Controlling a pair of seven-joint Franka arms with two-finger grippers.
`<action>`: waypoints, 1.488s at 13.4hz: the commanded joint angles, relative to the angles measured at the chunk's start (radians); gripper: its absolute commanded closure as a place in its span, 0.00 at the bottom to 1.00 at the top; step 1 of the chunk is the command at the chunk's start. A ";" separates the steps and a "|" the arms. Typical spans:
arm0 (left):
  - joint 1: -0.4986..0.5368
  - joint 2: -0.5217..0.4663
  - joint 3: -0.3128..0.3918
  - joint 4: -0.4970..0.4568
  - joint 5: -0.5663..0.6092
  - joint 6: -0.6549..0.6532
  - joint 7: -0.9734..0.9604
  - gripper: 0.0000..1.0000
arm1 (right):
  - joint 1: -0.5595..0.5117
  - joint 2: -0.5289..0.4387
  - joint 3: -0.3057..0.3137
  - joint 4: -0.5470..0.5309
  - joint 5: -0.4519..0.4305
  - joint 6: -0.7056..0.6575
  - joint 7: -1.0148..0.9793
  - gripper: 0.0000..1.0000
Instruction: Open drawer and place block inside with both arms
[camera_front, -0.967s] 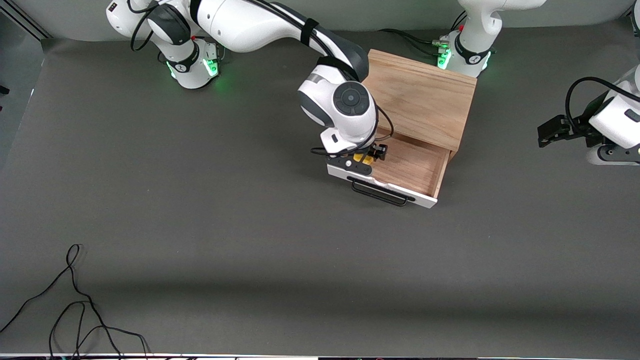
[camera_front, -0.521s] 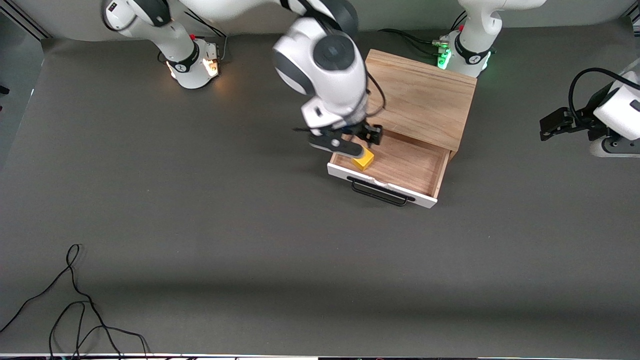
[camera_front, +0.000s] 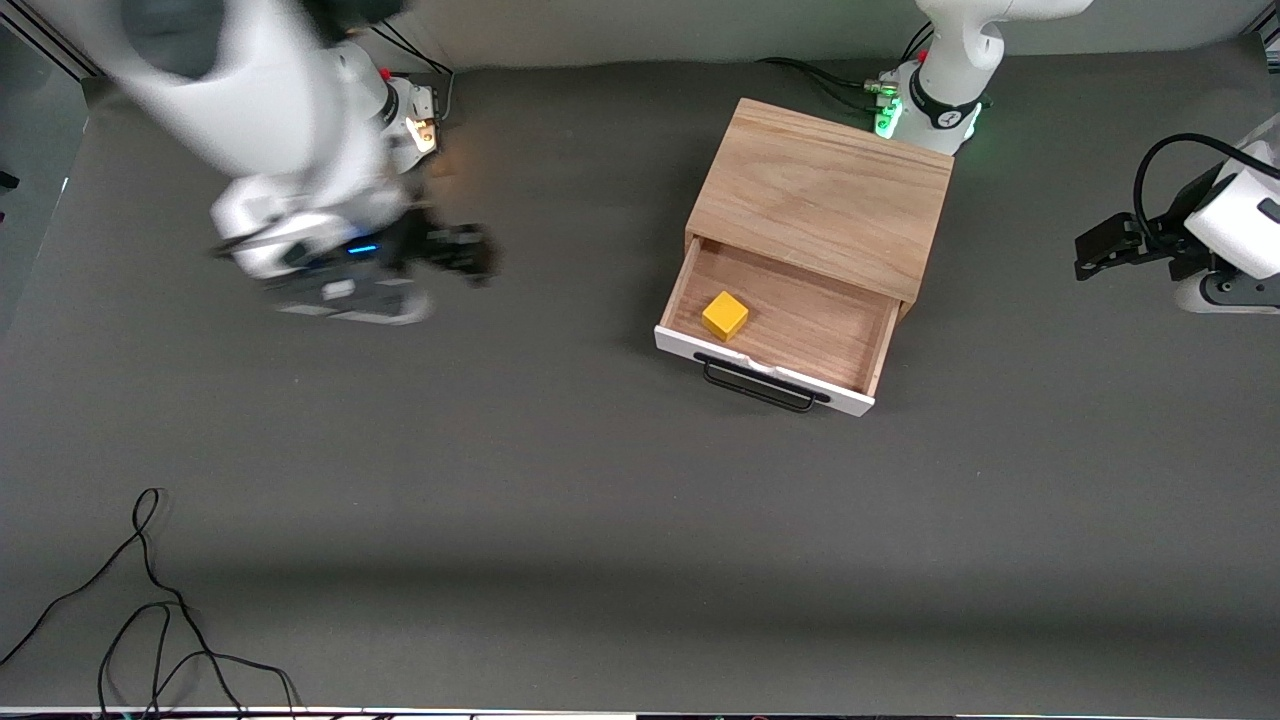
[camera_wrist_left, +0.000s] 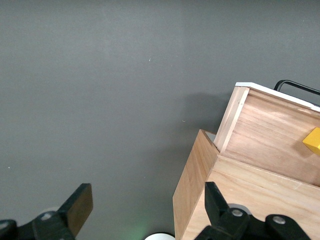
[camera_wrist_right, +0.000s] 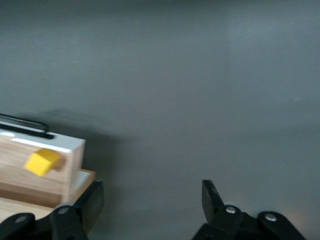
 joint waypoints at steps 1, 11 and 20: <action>-0.018 -0.017 0.015 -0.014 0.004 -0.010 0.011 0.00 | -0.073 -0.052 -0.073 -0.075 -0.001 0.002 -0.212 0.12; -0.018 -0.014 0.015 -0.017 0.012 -0.013 0.010 0.00 | -0.075 -0.063 -0.317 -0.180 0.001 0.092 -0.523 0.11; -0.017 -0.014 0.013 -0.017 0.018 -0.016 0.015 0.00 | -0.106 -0.063 -0.328 -0.184 0.008 0.092 -0.593 0.07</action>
